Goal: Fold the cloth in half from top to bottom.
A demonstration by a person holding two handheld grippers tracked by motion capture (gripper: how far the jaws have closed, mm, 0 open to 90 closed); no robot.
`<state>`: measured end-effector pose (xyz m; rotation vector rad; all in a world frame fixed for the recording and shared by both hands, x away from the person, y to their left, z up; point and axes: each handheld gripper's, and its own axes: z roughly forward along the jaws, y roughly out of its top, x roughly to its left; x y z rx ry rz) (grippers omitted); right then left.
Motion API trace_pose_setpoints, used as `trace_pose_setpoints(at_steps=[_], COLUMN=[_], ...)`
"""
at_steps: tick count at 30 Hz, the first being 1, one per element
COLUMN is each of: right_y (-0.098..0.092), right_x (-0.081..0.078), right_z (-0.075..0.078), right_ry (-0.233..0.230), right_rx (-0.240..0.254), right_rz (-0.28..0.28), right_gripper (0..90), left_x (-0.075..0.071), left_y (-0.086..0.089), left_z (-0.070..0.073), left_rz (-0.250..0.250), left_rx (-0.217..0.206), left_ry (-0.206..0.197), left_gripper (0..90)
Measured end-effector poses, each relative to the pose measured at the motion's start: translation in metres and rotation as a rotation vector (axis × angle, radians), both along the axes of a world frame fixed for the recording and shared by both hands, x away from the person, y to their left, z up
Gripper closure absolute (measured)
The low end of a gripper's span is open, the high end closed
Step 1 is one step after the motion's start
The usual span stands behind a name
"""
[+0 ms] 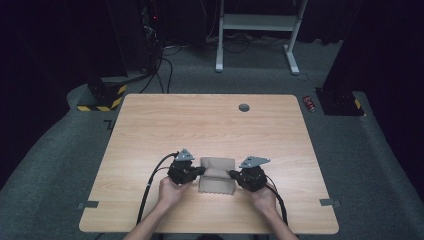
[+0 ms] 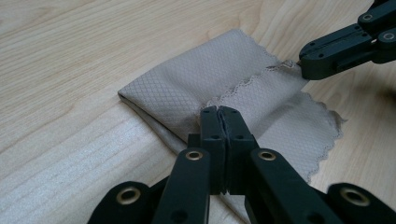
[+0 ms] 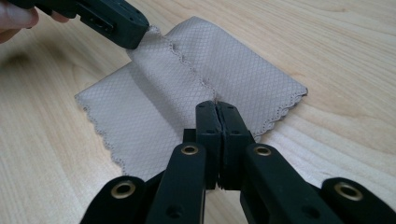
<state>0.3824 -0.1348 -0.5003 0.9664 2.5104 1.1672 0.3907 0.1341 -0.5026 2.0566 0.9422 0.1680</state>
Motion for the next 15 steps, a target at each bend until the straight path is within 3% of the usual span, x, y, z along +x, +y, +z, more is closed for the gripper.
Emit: trace_pose_setpoints(at_steps=[4,11,15], right_y=[0.0,-0.001,-0.001], right_x=[-0.004,-0.01,-0.012], right_z=[-0.003,-0.008,-0.01], right_ry=[0.006,0.016,0.021], right_rx=[0.008,0.01,0.009], right_rz=[-0.002,0.002,0.003], right_gripper=[88.4,88.3,88.2], left_x=[-0.003,-0.007,-0.01], left_y=[-0.001,-0.001,-0.001], left_z=[-0.001,-0.003,-0.004], left_rz=[-0.009,-0.008,-0.011], left_rx=[0.023,0.013,0.029], left_ry=[-0.011,-0.002,-0.014], left_gripper=[88.5,88.4,88.3])
